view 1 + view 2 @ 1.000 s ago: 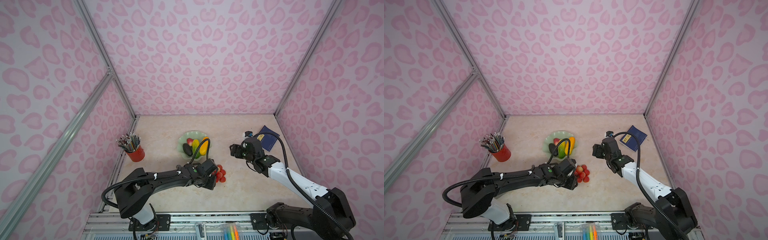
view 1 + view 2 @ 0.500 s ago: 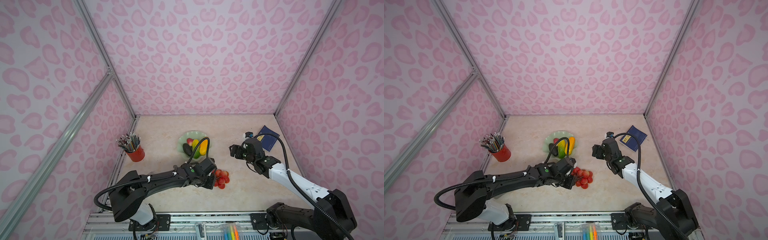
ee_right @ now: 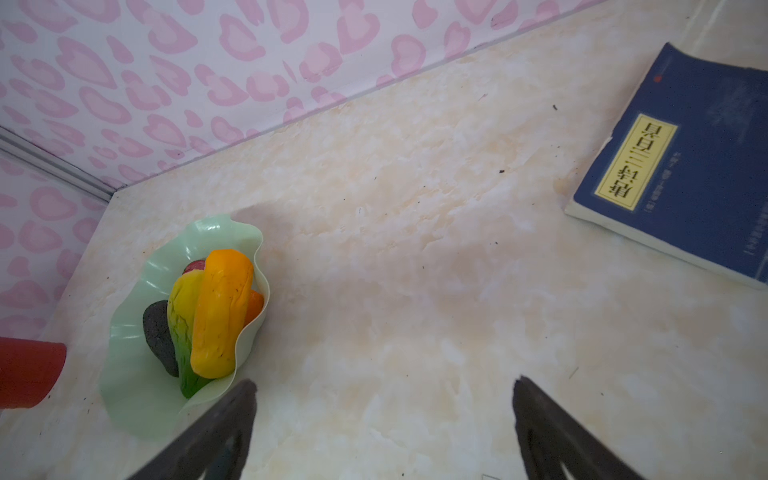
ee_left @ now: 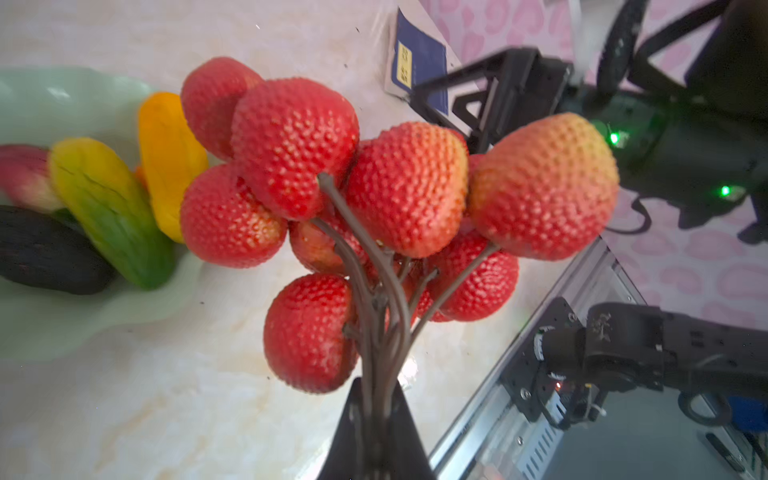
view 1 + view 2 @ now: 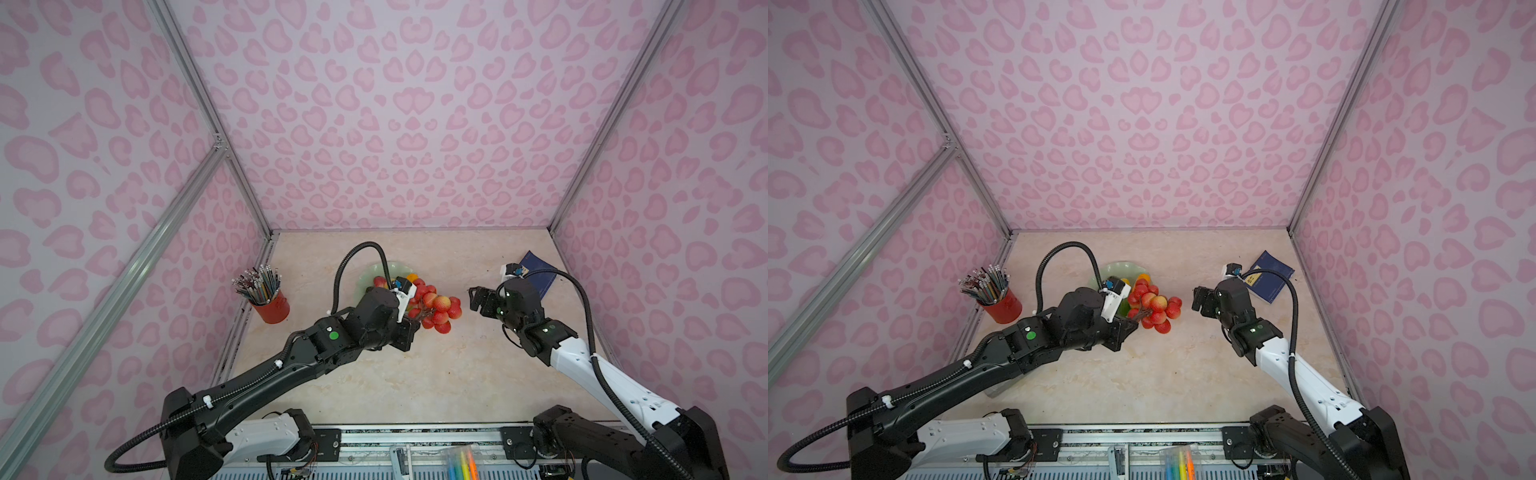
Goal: Place and organize the fake fruits in the fruit bowl
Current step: 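Lift the lychee bunch onto the fruits in the green bowl and release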
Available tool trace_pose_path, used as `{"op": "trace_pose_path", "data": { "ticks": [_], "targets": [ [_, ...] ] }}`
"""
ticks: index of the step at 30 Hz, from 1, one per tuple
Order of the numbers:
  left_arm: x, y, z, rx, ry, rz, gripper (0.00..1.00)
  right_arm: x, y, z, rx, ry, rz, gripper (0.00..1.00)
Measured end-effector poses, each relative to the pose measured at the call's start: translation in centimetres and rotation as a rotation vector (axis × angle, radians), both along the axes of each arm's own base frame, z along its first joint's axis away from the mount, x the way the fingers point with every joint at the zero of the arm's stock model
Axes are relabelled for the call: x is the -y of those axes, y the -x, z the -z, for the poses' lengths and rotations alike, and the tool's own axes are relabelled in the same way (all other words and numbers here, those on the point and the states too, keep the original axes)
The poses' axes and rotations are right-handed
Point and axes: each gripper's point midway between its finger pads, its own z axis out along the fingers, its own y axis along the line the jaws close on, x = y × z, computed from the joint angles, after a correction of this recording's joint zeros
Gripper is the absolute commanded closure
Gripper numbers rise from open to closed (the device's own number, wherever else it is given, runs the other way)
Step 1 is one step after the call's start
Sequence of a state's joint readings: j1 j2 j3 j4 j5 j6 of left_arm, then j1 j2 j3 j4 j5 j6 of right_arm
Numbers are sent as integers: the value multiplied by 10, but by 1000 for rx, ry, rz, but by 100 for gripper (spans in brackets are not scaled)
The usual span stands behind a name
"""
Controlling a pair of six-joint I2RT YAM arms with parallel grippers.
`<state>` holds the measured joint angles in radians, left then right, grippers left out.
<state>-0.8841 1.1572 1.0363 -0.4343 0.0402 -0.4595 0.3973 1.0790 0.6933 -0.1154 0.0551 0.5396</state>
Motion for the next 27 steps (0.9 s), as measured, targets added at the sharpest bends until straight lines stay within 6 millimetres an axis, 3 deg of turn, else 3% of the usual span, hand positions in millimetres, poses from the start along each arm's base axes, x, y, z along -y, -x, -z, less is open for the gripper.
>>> {"op": "trace_pose_path", "data": {
  "ticks": [5, 10, 19, 27],
  "targets": [
    [-41, -46, -4, 68, -39, -145, 96, 7, 4, -7, 26, -2, 20, 3],
    [-49, -84, -2, 133, -29, -204, 96, 10, 10, -9, 41, 0, 17, 3],
    [-77, -142, 43, 164, -91, -350, 96, 19, 17, -11, 50, 11, 32, 3],
    [-74, -176, 83, 130, -93, -388, 96, 24, 18, -5, 34, 24, 41, 3]
  ]
}}
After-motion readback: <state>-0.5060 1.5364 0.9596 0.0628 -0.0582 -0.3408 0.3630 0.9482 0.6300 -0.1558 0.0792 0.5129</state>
